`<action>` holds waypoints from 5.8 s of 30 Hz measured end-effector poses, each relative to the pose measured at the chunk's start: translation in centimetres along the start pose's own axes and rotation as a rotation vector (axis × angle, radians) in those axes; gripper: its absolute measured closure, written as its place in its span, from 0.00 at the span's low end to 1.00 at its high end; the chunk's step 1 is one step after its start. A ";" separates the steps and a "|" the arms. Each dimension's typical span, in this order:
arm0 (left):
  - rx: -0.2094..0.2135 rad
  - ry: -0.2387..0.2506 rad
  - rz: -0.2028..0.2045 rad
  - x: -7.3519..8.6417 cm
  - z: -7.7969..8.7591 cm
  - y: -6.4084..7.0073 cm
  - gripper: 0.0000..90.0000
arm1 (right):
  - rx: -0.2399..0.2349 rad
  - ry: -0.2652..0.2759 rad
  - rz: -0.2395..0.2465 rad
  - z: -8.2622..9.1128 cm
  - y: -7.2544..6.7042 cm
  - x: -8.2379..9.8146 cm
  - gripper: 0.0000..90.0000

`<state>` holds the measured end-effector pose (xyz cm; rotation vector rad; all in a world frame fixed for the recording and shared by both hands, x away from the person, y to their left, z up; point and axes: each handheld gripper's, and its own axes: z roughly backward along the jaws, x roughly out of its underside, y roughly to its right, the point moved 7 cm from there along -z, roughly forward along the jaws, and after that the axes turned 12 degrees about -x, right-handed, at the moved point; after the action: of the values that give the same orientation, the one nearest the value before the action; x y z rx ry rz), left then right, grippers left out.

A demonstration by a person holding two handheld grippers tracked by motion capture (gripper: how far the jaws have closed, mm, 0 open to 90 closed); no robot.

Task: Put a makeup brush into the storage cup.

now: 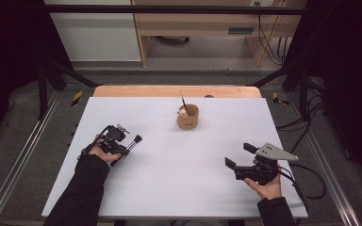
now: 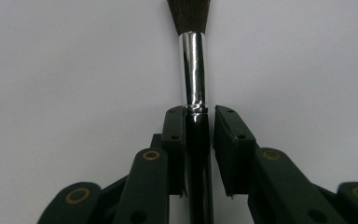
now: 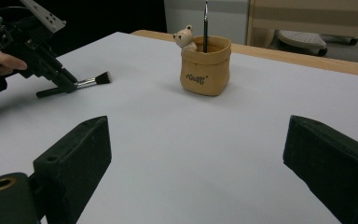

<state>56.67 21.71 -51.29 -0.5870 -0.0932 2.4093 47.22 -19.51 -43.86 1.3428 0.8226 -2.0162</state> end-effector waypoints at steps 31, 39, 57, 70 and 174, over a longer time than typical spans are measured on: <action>-0.038 0.021 -0.052 -0.3 0.3 0.6 0.88 | -0.001 -0.002 -0.007 -0.1 -0.1 0.0 0.09; -0.034 0.036 -0.075 -0.5 0.5 1.1 0.88 | -0.003 0.002 -0.006 0.0 -0.1 -0.1 0.09; -0.001 -0.003 -0.099 0.1 0.4 1.3 0.85 | -0.002 -0.002 -0.007 -0.1 -0.1 0.0 0.09; -0.002 -0.026 -0.079 0.1 0.4 1.4 0.87 | -0.004 -0.002 -0.010 -0.2 -0.1 0.0 0.09; -0.017 0.610 0.168 -1.9 8.9 8.4 0.87 | 0.013 0.045 -0.012 -0.7 -1.7 -2.5 0.08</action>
<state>49.28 14.66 -44.34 -1.3503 0.2033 2.2769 47.15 -17.56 -41.45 1.3981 0.8406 -2.0104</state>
